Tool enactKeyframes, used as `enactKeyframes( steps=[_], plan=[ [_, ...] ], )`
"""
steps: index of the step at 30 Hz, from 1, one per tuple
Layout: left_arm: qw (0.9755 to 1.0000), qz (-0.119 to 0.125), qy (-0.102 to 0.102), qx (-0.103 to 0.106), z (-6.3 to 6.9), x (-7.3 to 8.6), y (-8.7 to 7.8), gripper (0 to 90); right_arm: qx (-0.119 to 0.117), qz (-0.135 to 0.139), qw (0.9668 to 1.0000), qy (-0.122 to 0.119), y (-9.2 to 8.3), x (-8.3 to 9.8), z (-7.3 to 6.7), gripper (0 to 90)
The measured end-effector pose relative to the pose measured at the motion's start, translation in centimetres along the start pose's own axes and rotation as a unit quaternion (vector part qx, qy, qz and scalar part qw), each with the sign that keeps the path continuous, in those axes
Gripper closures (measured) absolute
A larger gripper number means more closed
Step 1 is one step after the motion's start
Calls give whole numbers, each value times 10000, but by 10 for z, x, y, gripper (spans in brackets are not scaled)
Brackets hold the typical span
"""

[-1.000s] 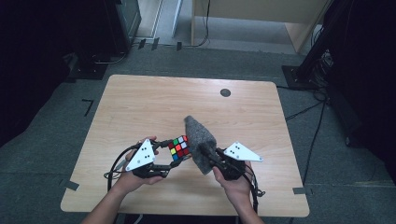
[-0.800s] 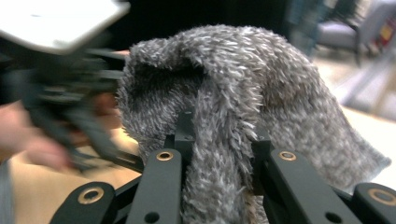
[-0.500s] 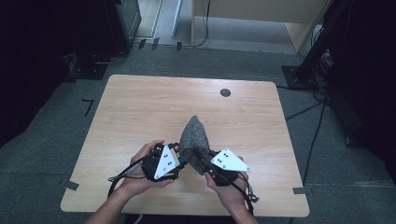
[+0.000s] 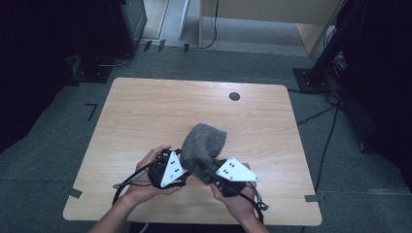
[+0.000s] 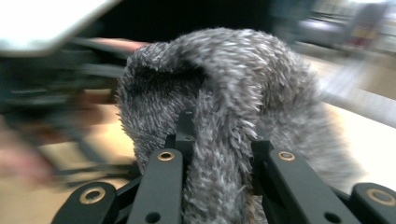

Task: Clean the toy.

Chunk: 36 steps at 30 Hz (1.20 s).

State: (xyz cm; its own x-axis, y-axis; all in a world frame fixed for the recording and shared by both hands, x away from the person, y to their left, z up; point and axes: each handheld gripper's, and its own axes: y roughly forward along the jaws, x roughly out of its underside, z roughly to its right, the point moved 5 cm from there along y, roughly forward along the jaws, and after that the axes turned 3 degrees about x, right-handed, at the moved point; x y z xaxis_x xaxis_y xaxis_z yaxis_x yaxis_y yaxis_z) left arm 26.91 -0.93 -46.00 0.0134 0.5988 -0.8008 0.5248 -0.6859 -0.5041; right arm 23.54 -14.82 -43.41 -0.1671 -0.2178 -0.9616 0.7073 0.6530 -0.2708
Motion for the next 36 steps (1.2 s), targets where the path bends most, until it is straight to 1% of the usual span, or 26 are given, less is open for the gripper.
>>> enactKeyframes(
  steps=[2,4,5,7,9,10,11,13,14,15,16,17,18,19,21,22,24,25,26,27,29,30,31,33,34,36],
  plan=[
    [10000,-2,51,-70,0,0,-1,345,39,-164,9995,-257,7,5,-7,754],
    [9999,2,66,-135,-3,1,-3,345,145,-188,9997,16,5,5,4,761],
    [9999,68,6,-133,-6,1,-5,345,354,-130,9990,219,1,4,15,762],
    [9988,351,-342,-65,-16,0,-11,345,753,-50,9946,708,-9,6,41,764],
    [9930,763,-902,62,-30,1,-20,345,918,-4,9906,1014,-14,13,61,763],
    [9868,1029,-1237,210,-36,2,-24,345,890,-41,9906,1038,-14,17,65,763],
    [9781,1331,-1555,388,-42,3,-29,344,800,-105,9914,1026,-11,22,65,763],
    [9563,1873,-2122,736,-50,4,-37,344,485,-390,9945,837,2,31,54,762],
    [9472,2050,-2315,850,-53,3,-39,344,280,-544,9959,665,10,35,44,762],
    [9415,2123,-2430,978,-54,3,-40,344,88,-699,9964,465,17,39,33,762],
    [9392,2111,-2471,1103,-54,3,-39,344,-33,-766,9968,220,22,41,22,762],
    [9399,2050,-2465,1175,-52,3,-37,344,-151,-739,9971,24,25,40,12,763],
    [9426,1938,-2421,1241,-49,4,-34,344,-240,-658,9975,-106,26,38,4,763],
    [9445,1853,-2381,1300,-46,4,-31,344,-210,-551,9981,-191,25,34,1,764],
    [9454,1768,-2364,1384,-44,5,-28,344,26,-442,9989,-173,21,26,7,767],
    [9460,1735,-2343,1415,-43,4,-28,345,228,-348,9991,-123,17,25,14,769],
    [9519,1613,-2246,1317,-43,5,-27,344,505,-4,9983,297,7,21,33,773],
    [9512,1611,-2289,1298,-43,5,-27,345,617,143,9961,615,2,21,43,774],
    [9477,1670,-2376,1322,-45,5,-28,345,700,237,9937,838,-2,20,52,774],
    [9419,1769,-2501,1374,-46,4,-29,345,739,232,9930,892,-4,21,57,773],
    [9272,2054,-2714,1565,-49,0,-34,344,644,57,9947,804,0,27,55,772],
    [9242,2129,-2732,1610,-49,-1,-35,344,506,-43,9961,725,4,30,49,771],
    [9261,2098,-2687,1615,-48,-2,-35,344,354,-147,9975,587,9,32,41,770],
    [9381,1833,-2521,1512,-45,1,-30,344,95,-258,9994,216,17,34,23,769],
    [9414,1719,-2487,1498,-43,3,-27,344,-10,-227,9997,72,18,32,17,768],
    [9376,1674,-2585,1612,-44,6,-24,345,136,-262,9995,-82,17,27,15,768]
  ],
)
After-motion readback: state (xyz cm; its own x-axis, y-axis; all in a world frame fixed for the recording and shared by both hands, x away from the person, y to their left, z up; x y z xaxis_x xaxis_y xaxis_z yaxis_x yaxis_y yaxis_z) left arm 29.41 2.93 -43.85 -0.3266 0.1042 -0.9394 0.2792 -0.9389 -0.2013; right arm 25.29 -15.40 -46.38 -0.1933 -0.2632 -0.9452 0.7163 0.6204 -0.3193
